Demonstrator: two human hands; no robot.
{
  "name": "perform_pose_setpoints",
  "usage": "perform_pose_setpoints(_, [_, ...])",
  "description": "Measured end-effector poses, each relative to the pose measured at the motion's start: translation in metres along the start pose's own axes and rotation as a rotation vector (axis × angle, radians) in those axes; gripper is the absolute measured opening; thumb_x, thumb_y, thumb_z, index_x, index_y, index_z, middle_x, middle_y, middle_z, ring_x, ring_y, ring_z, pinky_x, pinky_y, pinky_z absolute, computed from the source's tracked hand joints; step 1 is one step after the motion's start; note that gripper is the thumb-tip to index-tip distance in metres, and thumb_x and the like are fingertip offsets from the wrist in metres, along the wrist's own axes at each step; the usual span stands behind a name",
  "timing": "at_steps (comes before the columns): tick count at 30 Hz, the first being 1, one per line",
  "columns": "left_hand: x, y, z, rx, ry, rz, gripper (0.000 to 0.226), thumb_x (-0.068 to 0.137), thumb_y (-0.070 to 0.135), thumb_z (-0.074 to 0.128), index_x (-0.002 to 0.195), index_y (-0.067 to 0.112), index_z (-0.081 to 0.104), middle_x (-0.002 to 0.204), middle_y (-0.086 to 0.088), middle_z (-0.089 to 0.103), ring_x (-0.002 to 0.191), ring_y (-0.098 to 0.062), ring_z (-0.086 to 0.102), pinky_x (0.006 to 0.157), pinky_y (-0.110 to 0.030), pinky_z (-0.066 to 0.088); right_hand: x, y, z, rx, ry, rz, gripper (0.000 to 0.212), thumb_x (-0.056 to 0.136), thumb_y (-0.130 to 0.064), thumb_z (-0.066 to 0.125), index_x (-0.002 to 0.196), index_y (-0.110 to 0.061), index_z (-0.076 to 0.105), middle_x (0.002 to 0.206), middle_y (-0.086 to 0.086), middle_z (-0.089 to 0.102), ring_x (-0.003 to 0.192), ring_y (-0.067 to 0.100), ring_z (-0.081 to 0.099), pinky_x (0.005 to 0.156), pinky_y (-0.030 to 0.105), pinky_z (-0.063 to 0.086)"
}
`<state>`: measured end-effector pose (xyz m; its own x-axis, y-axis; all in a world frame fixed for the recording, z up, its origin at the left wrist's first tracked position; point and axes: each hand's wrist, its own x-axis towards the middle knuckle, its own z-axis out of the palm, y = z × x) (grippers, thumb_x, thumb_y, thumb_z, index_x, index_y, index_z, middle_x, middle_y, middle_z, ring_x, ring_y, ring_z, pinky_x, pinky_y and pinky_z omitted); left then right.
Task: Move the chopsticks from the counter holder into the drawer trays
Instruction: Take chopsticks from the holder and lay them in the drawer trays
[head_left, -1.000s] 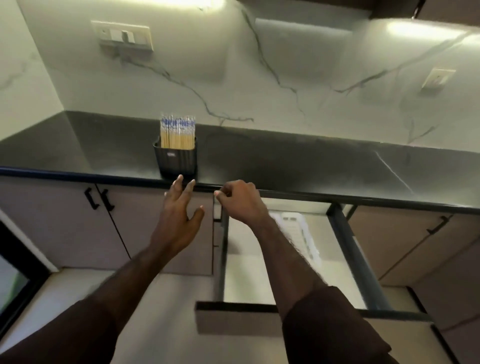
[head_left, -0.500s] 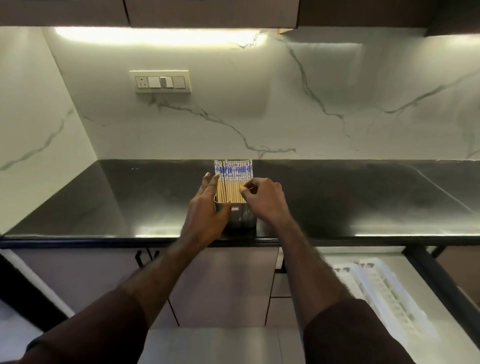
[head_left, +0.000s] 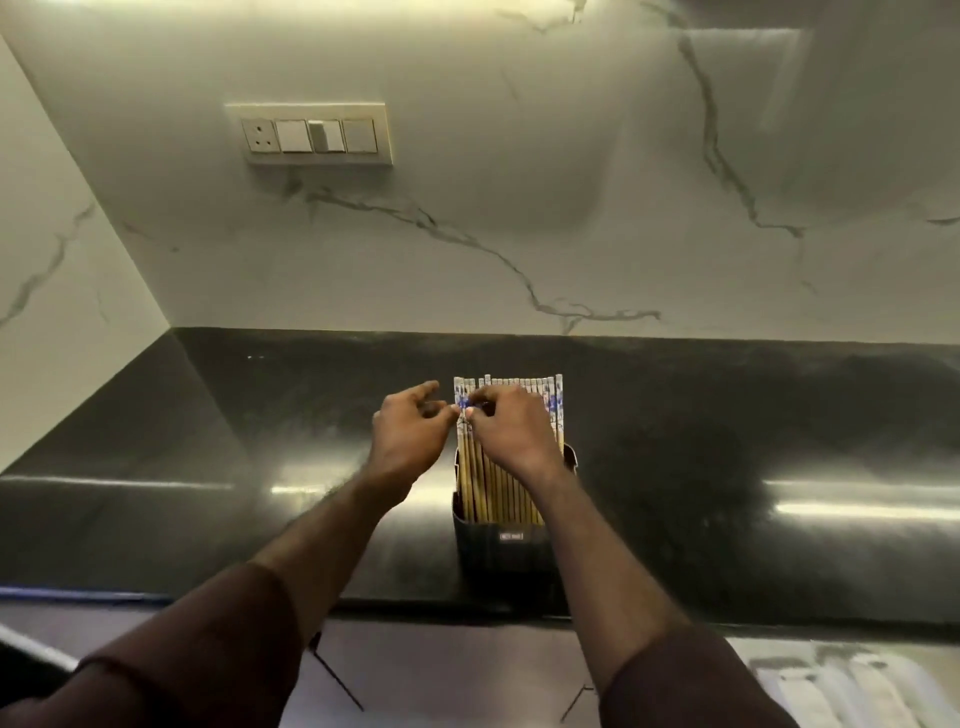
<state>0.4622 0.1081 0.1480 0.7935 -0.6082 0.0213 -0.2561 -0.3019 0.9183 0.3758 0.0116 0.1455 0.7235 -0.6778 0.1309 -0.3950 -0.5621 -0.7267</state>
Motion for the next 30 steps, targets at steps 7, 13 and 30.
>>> perform_pose_setpoints(7, [0.04,-0.024,0.013,-0.218,-0.072,-0.145,0.026,0.088,0.014,0.067,0.113,0.013,0.068,0.109,-0.005,0.073,0.102,-0.02,0.067,0.086,-0.033,0.055,0.015,0.015,0.022,-0.016,0.019,0.007,0.025,0.094,-0.016,0.06,0.118,-0.015,0.066,0.106,0.004,0.072,0.083,0.009,0.066,0.067,0.014,0.052])
perform_pose_setpoints(13, [0.048,-0.025,0.02,-0.361,-0.106,-0.121,0.011,0.086,0.004,0.067,0.091,0.009,0.076,0.083,-0.008,0.076,0.08,-0.022,0.073,0.074,-0.034,0.059,0.009,0.014,0.03,-0.012,0.12,-0.014,0.021,0.094,-0.015,0.059,0.113,-0.013,0.067,0.096,0.004,0.074,0.081,0.011,0.068,0.07,0.018,0.056])
perform_pose_setpoints(30, [0.04,0.061,-0.036,-0.461,-0.116,0.195,0.021,0.08,0.012,0.07,0.101,0.008,0.07,0.095,-0.01,0.074,0.087,-0.021,0.072,0.074,-0.027,0.059,-0.005,0.002,-0.009,0.566,-0.177,0.047,0.018,0.088,-0.017,0.068,0.105,-0.011,0.071,0.098,0.005,0.075,0.089,0.017,0.072,0.084,0.033,0.057])
